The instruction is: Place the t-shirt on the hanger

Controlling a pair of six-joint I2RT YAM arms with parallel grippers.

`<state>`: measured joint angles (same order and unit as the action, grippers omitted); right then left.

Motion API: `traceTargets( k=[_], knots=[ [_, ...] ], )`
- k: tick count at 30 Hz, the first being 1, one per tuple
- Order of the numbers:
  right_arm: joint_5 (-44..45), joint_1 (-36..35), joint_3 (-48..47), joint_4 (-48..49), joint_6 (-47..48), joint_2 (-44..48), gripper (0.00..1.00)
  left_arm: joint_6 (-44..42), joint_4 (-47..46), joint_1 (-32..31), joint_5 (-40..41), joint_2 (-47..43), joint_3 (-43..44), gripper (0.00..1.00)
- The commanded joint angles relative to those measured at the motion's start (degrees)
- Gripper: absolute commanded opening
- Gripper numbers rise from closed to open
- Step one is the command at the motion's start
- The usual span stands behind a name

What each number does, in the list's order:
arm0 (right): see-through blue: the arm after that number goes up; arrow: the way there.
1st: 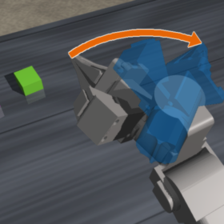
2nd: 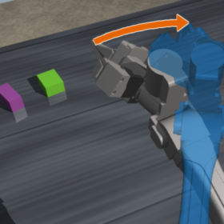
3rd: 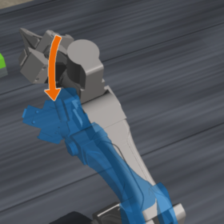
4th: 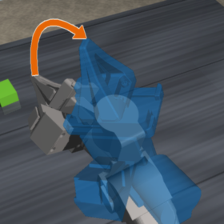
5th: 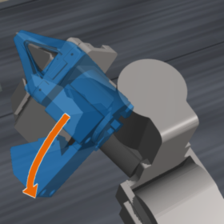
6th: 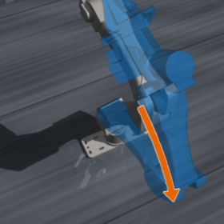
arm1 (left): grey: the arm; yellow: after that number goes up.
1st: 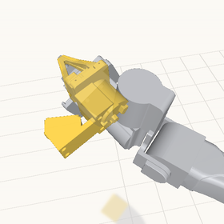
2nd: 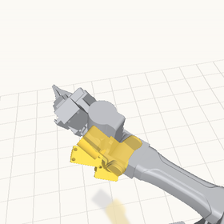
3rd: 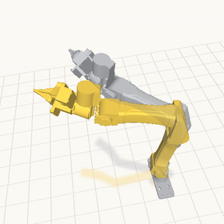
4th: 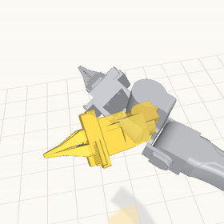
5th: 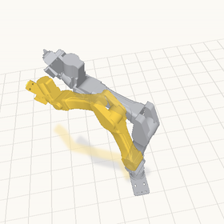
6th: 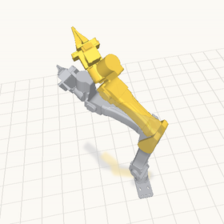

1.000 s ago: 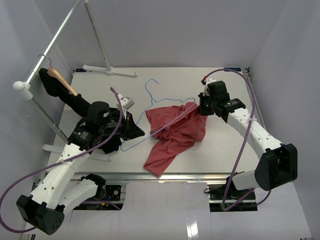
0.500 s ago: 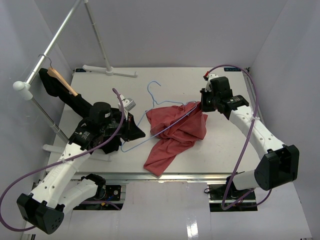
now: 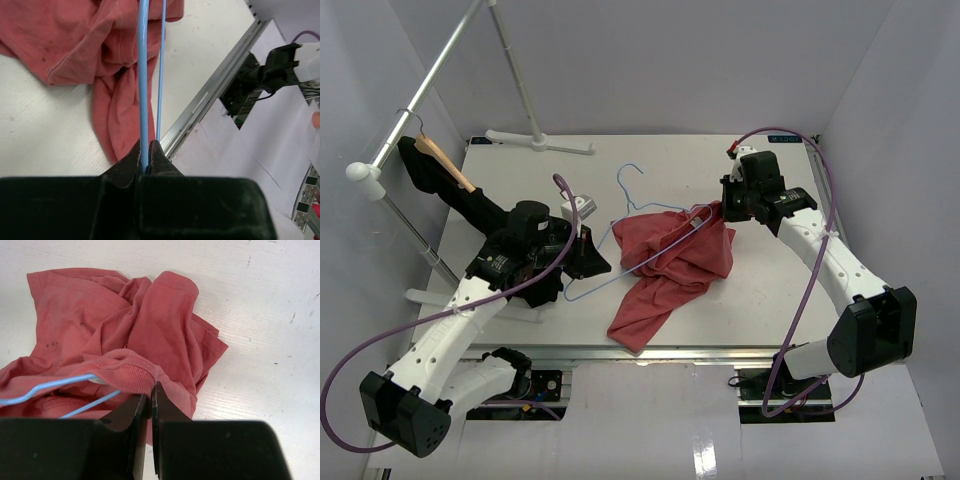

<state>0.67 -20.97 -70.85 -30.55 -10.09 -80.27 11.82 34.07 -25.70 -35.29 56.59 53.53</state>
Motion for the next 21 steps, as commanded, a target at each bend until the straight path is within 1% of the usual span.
traceTargets(
  k=[1,4,8,12,17,21],
  knots=[
    [-2.4,0.4,-2.6,-0.2,0.4,1.7,0.08,-1.7,0.9,-0.3,4.9,1.5,3.8,0.00],
    [-3.6,0.5,-2.9,-0.3,1.2,2.3,0.08,-2.8,0.9,-0.7,2.0,2.6,4.5,0.00],
    [-4.9,0.4,-5.8,-2.0,2.9,1.4,0.08,-3.9,-0.2,-1.3,-1.8,3.4,4.9,0.00],
    [-6.3,0.4,-8.3,-3.6,3.4,1.2,0.08,-4.8,-0.1,-2.1,-1.8,5.3,5.5,0.00],
    [-7.2,0.3,-9.0,-4.1,4.5,2.0,0.08,-5.9,-0.5,-3.3,-1.8,8.8,6.6,0.00],
    [-8.3,-0.1,-8.2,-4.2,4.1,2.7,0.08,-6.2,-2.6,-3.3,-2.0,9.8,6.7,0.00]
  ],
)
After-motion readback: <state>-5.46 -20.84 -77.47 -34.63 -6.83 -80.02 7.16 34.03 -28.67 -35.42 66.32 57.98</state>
